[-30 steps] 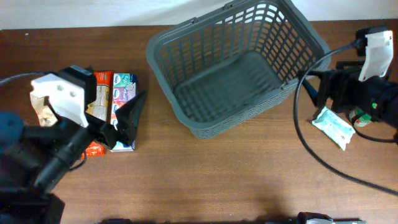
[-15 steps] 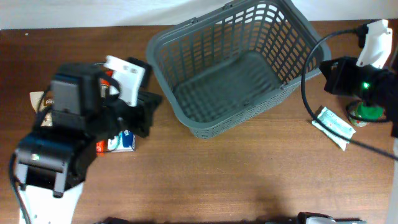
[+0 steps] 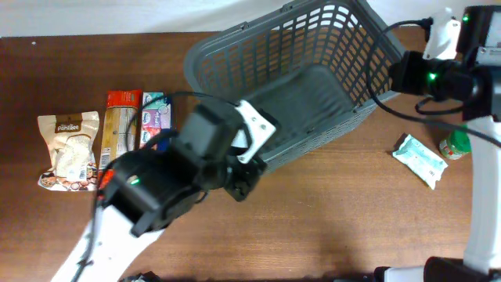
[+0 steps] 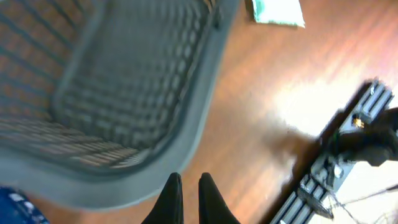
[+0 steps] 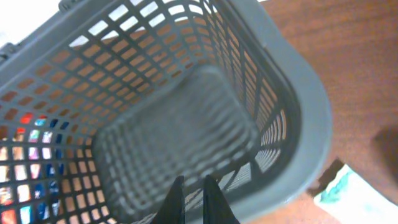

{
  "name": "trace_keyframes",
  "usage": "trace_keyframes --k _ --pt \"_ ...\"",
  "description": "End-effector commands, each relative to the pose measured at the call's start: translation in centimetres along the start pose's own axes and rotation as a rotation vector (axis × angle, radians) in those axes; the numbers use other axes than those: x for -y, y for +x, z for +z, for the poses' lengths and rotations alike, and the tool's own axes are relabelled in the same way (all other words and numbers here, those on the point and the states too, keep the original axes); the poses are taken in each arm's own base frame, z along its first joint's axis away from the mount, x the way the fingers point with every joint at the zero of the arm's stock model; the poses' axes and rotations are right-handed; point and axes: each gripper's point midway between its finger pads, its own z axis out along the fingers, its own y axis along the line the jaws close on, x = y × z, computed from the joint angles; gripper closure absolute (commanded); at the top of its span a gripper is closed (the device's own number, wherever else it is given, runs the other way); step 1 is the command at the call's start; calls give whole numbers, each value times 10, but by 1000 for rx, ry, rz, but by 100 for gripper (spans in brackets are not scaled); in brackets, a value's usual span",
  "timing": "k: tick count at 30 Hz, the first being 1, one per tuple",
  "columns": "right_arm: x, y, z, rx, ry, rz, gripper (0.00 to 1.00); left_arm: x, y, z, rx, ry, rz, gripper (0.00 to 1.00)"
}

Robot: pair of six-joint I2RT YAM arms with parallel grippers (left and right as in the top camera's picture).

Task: Pack container

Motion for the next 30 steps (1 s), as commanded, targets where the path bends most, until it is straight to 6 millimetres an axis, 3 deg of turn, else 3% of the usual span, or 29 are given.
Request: trace_keyframes --k 1,9,15,24,30 --pt "2 -7 14 -3 10 -31 96 11 1 11 -41 4 36 98" --pt "11 -7 45 -48 15 -18 96 35 10 30 -111 50 119 98" --pt "19 0 67 -106 22 -5 96 35 16 50 -175 52 147 98" --pt "21 11 72 -156 22 -39 96 19 27 91 -294 -15 179 98" --pt "22 20 70 -191 25 -29 96 9 29 104 -320 -66 185 98"
